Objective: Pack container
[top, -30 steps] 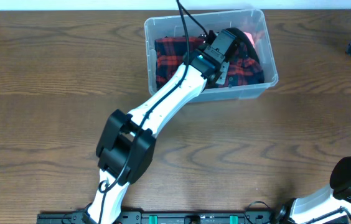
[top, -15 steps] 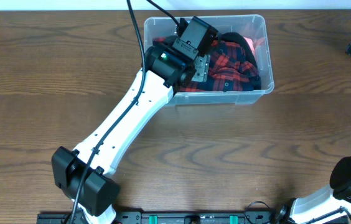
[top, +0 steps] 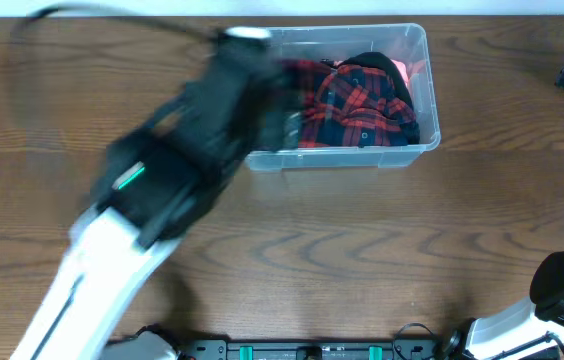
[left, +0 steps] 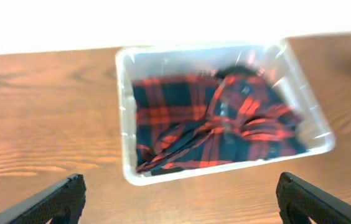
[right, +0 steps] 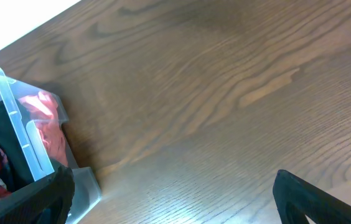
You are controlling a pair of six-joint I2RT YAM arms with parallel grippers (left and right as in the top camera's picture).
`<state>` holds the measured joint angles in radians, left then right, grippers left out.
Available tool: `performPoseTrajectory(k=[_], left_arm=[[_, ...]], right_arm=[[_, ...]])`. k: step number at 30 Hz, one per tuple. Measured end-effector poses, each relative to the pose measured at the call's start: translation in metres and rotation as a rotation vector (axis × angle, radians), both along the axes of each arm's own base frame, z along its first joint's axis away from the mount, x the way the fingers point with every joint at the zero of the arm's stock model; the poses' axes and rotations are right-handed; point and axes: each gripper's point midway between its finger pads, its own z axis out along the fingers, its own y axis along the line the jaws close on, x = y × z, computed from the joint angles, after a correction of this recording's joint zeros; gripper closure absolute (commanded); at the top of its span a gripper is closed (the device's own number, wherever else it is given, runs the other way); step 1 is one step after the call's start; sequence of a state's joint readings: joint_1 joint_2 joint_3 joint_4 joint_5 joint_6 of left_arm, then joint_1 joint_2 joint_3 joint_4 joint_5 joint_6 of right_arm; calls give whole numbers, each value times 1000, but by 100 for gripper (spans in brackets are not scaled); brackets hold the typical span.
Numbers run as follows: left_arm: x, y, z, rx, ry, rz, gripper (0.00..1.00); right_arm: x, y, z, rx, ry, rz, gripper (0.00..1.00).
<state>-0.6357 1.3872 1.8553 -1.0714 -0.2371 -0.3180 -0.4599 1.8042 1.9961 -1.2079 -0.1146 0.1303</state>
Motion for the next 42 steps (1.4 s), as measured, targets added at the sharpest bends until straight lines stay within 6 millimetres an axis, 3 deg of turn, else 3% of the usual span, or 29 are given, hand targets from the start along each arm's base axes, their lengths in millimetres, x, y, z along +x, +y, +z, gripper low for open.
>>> performPoseTrajectory(k=[3,5,12,18,25,31,36,42], left_arm=[[-31,24,35,-60,-86,3,2],[-49,38,47,-80,-115,5,2],[-98,75,52,-76,-118,7,2],[-121,106,52,-39,-139,67,2],[-118,131,43,66,-137,177,2],[-89,152,44,37,-223,363,2],[-65,175,24,-37,-322,497,2],[-50,188,-10,-135,-496,501,2]], right_arm=[[0,0,0,0,0,0,1],[0,0,0,0,0,0,1],[0,0,0,0,0,0,1],[0,0,0,0,0,0,1],[0,0,0,0,0,0,1],[0,0,0,0,0,0,1],[0,0,0,0,0,0,1],[0,0,0,0,0,0,1]])
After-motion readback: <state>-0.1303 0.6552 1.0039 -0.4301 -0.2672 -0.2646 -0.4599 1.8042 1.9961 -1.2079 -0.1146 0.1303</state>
